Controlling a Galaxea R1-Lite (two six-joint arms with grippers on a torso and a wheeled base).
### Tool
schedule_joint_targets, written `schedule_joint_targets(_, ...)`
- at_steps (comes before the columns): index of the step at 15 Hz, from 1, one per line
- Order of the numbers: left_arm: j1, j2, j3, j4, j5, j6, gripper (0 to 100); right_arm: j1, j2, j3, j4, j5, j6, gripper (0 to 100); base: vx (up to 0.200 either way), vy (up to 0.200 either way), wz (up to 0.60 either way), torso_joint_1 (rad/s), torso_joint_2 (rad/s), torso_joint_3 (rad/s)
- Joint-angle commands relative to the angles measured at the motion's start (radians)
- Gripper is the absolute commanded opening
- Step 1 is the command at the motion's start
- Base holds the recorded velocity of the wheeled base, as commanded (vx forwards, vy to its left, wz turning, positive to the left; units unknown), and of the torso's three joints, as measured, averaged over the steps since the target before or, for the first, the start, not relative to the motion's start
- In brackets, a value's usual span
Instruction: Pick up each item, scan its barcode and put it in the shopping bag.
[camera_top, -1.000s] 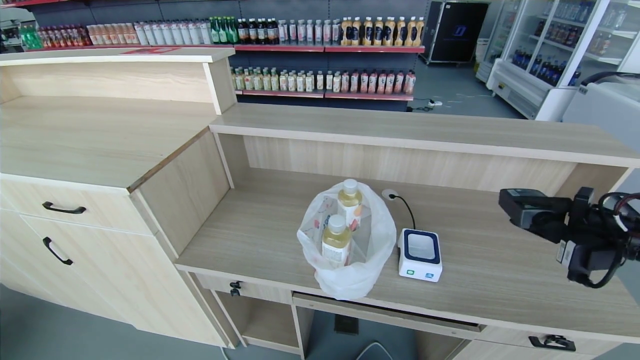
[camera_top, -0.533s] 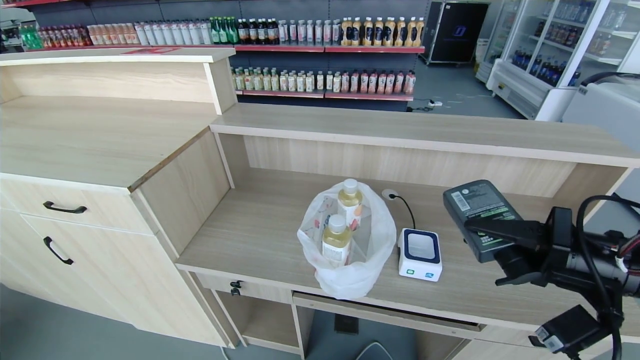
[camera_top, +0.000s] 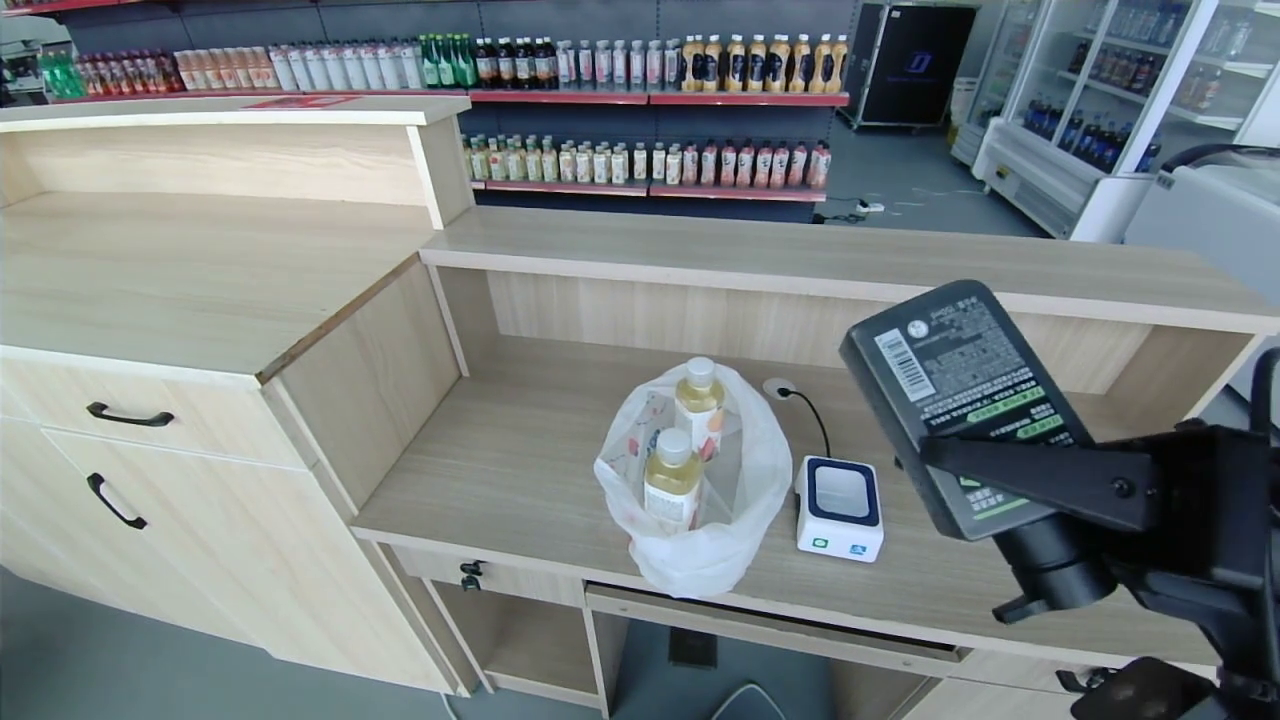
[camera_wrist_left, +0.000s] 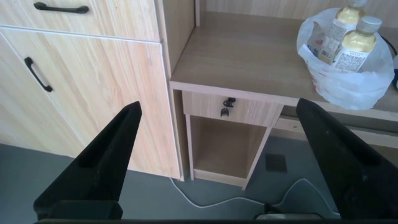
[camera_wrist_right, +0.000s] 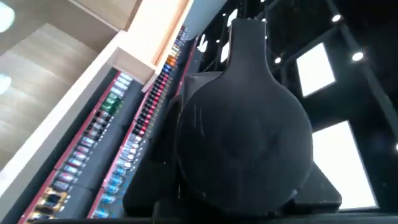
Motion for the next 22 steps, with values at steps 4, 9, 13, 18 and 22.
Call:
schedule_joint_targets(4, 0.000, 0.000, 0.000, 0.000, 0.000, 0.000, 100, 0.159, 0.030, 0.002, -0.129, -0.003, -0.007, 0, 0.000, 0.000, 0.00, 0.000, 0.00, 0.000)
schedule_joint_targets(9, 0.000, 0.000, 0.000, 0.000, 0.000, 0.000, 100, 0.185, 0.065, 0.009, -0.116, 0.002, -0.046, 0, 0.000, 0.000, 0.00, 0.000, 0.00, 0.000)
schedule_joint_targets(13, 0.000, 0.000, 0.000, 0.000, 0.000, 0.000, 100, 0.287, 0.123, 0.009, -0.069, 0.000, -0.029, 0, 0.000, 0.000, 0.00, 0.000, 0.00, 0.000)
schedule_joint_targets(18, 0.000, 0.000, 0.000, 0.000, 0.000, 0.000, 100, 0.328, 0.139, 0.001, -0.060, -0.003, -0.019, 0, 0.000, 0.000, 0.00, 0.000, 0.00, 0.000)
schedule_joint_targets(22, 0.000, 0.000, 0.000, 0.000, 0.000, 0.000, 100, 0.322, 0.013, 0.035, 0.052, -0.002, -0.021, 0, 0.000, 0.000, 0.00, 0.000, 0.00, 0.000)
